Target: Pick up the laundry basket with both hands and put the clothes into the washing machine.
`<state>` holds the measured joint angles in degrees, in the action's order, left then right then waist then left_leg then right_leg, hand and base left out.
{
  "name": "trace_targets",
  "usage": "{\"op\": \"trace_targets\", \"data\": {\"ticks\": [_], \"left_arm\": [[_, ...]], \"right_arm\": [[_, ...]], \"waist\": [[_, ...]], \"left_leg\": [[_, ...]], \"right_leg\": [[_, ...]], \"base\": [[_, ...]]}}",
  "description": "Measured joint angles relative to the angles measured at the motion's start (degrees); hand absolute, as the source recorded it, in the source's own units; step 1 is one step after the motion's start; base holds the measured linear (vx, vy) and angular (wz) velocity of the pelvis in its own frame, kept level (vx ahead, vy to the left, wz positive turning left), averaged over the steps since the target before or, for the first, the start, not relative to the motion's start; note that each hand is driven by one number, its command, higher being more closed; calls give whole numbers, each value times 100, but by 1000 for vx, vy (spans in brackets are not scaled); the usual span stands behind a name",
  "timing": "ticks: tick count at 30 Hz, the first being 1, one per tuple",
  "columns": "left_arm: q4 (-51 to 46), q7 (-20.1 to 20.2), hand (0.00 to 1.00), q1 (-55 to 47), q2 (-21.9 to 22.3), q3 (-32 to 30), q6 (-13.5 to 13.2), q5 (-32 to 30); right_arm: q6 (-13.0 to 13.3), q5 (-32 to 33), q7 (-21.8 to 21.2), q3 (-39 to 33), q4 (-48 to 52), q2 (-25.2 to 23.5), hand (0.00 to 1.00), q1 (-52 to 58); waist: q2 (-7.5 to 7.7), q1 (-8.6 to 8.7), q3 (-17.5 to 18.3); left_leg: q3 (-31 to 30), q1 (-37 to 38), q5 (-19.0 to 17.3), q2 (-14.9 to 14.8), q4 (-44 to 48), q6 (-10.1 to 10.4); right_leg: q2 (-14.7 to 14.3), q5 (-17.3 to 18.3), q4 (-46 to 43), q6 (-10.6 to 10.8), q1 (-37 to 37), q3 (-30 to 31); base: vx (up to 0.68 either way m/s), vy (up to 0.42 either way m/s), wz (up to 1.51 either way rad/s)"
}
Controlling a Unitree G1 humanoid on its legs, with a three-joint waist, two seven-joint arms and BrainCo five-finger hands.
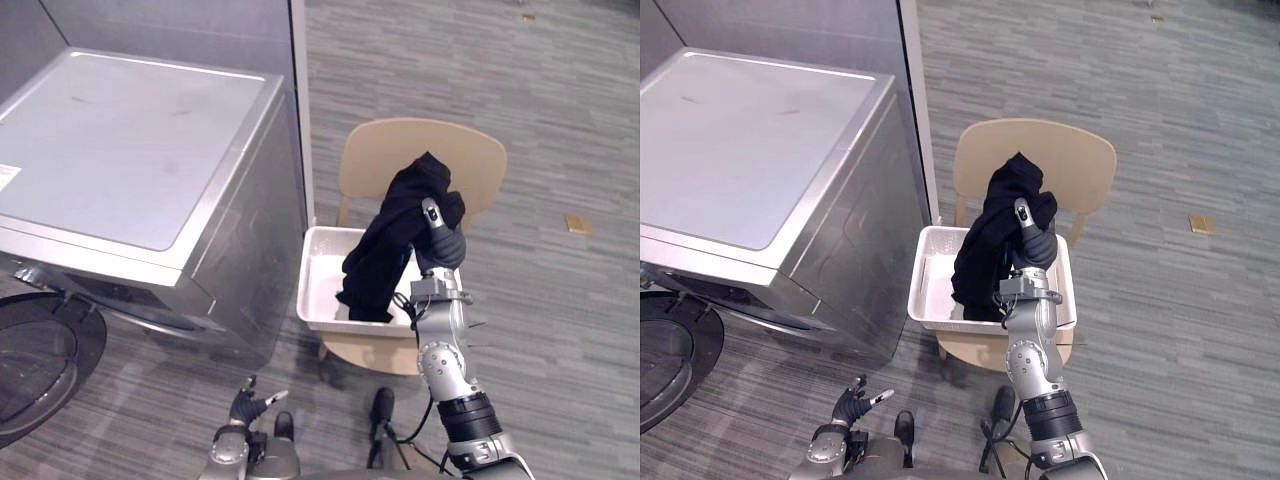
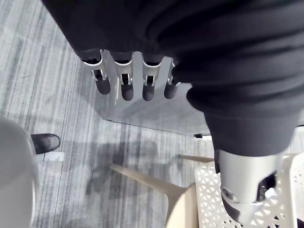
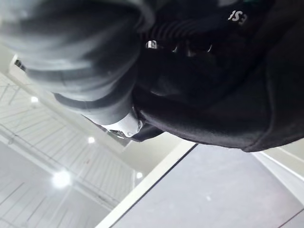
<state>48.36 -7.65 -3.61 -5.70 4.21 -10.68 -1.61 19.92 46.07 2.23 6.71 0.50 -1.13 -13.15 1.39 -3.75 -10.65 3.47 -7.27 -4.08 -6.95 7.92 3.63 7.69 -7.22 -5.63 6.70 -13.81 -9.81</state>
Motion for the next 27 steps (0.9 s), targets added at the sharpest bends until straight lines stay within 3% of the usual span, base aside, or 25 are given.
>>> {"op": "trace_targets", "data": {"ticks": [1, 2, 3, 5, 6, 7, 8, 11, 13, 14, 15, 16, 17, 18, 20, 21, 23, 26, 27], "left_arm": [[-120, -1, 0, 39, -21, 13, -12, 11], [-271, -5, 0, 50, -22, 9, -49, 99], [-483, -17, 0, 44, -50, -2, -50, 168], [-954, -71, 0, -50, -49, -110, -68, 254], [-1365, -145, 0, -176, 73, -109, -119, 385], [-1512, -159, 0, -220, 149, -92, -132, 408], [-1786, -176, 0, -232, 150, -14, -142, 467], [-2698, -247, 0, -455, 371, 198, -172, 634], [-3216, -238, 0, -537, 399, 418, -218, 670], [-3460, -235, 0, -505, 369, 558, -232, 652], [-3743, -235, 0, -440, 370, 628, -273, 631], [-4061, -236, 0, -420, 315, 656, -383, 544], [-4151, -235, 0, -382, 274, 666, -445, 516], [-4239, -243, 0, -281, 210, 665, -541, 413], [-4408, -272, 0, -65, 104, 716, -637, 196], [-4430, -278, 0, 20, 70, 757, -669, 121], [-4429, -317, 0, 460, 58, 1065, -677, -148], [-4396, -428, 0, 1002, -169, 1464, -642, -575], [-4384, -453, 0, 1077, -212, 1546, -627, -612]], "right_arm": [[26, 0, 14, -47, 44, 10, 100, 3], [72, -4, 16, -60, 56, 14, 100, 3], [100, -24, 16, 11, 82, 9, 100, -17], [102, -102, 15, 194, 134, 35, 100, -162], [102, -191, 18, 389, 260, 87, 100, -299], [117, -223, 18, 442, 354, 105, 100, -364], [158, -240, 34, 508, 470, 103, 100, -412], [169, -352, 168, 505, 481, 178, 100, -547], [169, -535, 293, 504, 474, 284, 100, -588], [160, -631, 306, 480, 472, 349, 100, -595], [149, -710, 305, 454, 466, 416, 100, -647], [112, -810, 302, 494, 426, 425, 100, -755], [109, -863, 285, 518, 427, 433, 100, -773], [106, -910, 268, 561, 427, 457, 100, -773], [85, -979, 250, 716, 427, 509, 100, -785], [83, -1003, 243, 765, 432, 510, 100, -786], [46, -1076, 169, 797, 436, 520, 100, -826], [-164, -1069, 103, 1198, 432, 385, 100, -1043], [-183, -1068, 74, 1338, 432, 356, 100, -1123]], "waist": [[12, 33, -5], [54, 22, -17], [129, -37, -15], [108, -109, -11], [-24, -320, 17], [-100, -369, -19], [-68, -345, -29], [-274, -341, -118], [-352, -330, -162], [-343, -300, -158], [-336, -207, -161], [-319, -173, -171], [-320, -147, -171], [-324, -127, -168], [-335, -54, -155], [-373, 3, -122], [-635, 67, 50], [-388, 100, 167], [-369, 107, 179]], "left_leg": [[-152, -112, -1, -8, 147, -1], [-347, -180, -4, 17, 253, 5], [-566, -229, -20, 101, 390, 30], [-840, -364, -62, 143, 515, 107], [-868, -536, -24, -68, 476, 144], [-883, -639, 10, -184, 475, 208], [-1027, -792, 135, -149, 440, 351], [-1451, -769, 704, -233, -113, 386], [-1306, -789, 1385, -253, -442, 419], [-1169, -791, 2063, -167, -831, 345], [-1004, -814, 2465, -80, -1036, 356], [-647, -913, 1810, 76, -276, 131], [-522, -899, 1494, 139, 50, -16], [-311, -761, 1044, 185, 403, 0], [-118, -237, 624, 198, 320, -4], [-90, -29, 603, 204, 54, 29], [-53, 559, 560, 64, -1047, 107], [126, 558, 623, 193, -1189, 101], [154, 588, 618, 223, -1180, 90]], "right_leg": [[63, 524, -1009, -298, -281, 138], [197, 1154, -2096, -353, -411, 263], [308, 1550, -2729, -134, -331, 488], [152, 1788, -2444, 134, -124, 634], [-129, 1965, -1695, 98, 171, 701], [-214, 1992, -1720, 53, 124, 722], [-177, 2113, -1987, -113, -55, 643], [-330, 2074, -1990, -318, -51, 169], [-314, 2046, -2025, -474, -49, -120], [-168, 2008, -1942, -566, -37, -295], [-19, 1940, -1832, -708, -17, -557], [111, 1800, -1709, -749, -12, -686], [164, 1730, -1626, -765, 13, -728], [217, 1594, -1434, -772, 90, -782], [226, 1331, -954, -686, 279, -871], [201, 1262, -819, -624, 322, -907], [-42, 970, -463, -478, 328, -986], [-44, 355, 174, -377, 502, -866], [-35, 276, 289, -352, 578, -833]], "base": [[32, -126, 98], [44, -184, 140], [31, -214, 135], [-67, -217, 78], [-104, -212, 15], [-137, -203, 16], [-146, -183, 62], [-148, -162, 70], [-204, -160, 79], [-202, -91, 103], [-207, -96, 110], [-205, -106, 83], [-201, -108, 54], [-186, -46, 38], [-191, 23, 35], [-132, 78, 33], [-70, 134, 26], [-80, 158, -3], [-33, 144, -20]]}}
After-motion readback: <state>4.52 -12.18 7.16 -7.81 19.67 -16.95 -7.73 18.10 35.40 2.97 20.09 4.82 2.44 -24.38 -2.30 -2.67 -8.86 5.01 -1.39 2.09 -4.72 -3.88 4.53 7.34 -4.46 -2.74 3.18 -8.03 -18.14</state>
